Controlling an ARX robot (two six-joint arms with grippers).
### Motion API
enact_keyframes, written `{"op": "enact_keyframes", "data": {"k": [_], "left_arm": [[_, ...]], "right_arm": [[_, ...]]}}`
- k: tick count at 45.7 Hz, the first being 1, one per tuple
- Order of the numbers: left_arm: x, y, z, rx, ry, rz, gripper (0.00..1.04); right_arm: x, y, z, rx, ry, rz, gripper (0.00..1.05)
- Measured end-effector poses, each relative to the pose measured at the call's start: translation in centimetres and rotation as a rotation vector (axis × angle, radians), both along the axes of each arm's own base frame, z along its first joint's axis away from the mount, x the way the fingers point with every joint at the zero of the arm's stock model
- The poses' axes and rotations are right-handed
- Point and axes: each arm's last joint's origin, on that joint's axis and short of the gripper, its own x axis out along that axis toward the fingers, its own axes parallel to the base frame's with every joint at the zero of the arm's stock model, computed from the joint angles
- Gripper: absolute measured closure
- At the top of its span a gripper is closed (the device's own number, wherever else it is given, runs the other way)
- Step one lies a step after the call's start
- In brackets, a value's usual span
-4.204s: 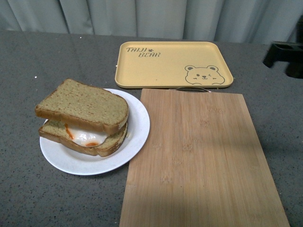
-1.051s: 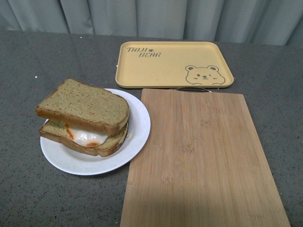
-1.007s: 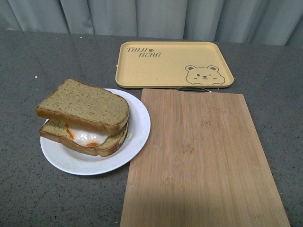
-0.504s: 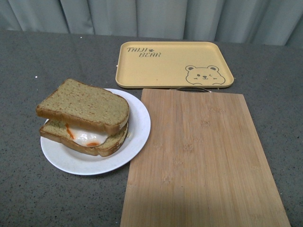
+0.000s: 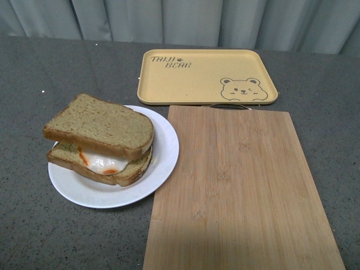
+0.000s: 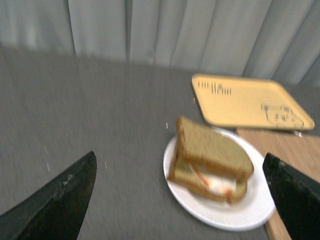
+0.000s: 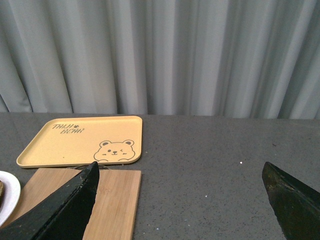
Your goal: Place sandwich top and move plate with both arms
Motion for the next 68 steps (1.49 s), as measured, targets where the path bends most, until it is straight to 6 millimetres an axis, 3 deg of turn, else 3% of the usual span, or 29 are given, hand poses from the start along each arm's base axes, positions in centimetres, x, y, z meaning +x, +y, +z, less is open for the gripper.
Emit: {"op": "enact_keyframes", "data": {"k": [6, 16, 33, 43, 65, 68], "left_arm": [[1.7, 0.0, -1.3, -0.144, 0.287, 0.025, 0.07], [6.5, -0.3, -2.5, -0.363, 0.494, -0.001, 0.07], [11.5, -2.5, -6.4, -0.518, 0.774, 0.058, 0.07], [12.6, -3.0, -8.9, -0.58, 0.873, 0.112, 0.07], [14.5, -3.7, -10.7, -0.679, 0.9, 0.186, 0.07], [15.0, -3.9, -10.7, -0.683, 0.901, 0.192, 0.15]], "right_arm": [[0.0, 0.0, 0.0, 0.0, 0.0, 0.0, 0.09], [0.0, 0.0, 0.0, 0.0, 0.0, 0.0, 0.09], [0.0, 0.0, 0.0, 0.0, 0.0, 0.0, 0.09], [0.0, 0.0, 0.0, 0.0, 0.0, 0.0, 0.09], [0.0, 0.0, 0.0, 0.0, 0.0, 0.0, 0.09], [0.0, 0.0, 0.0, 0.0, 0.0, 0.0, 0.09]]}}
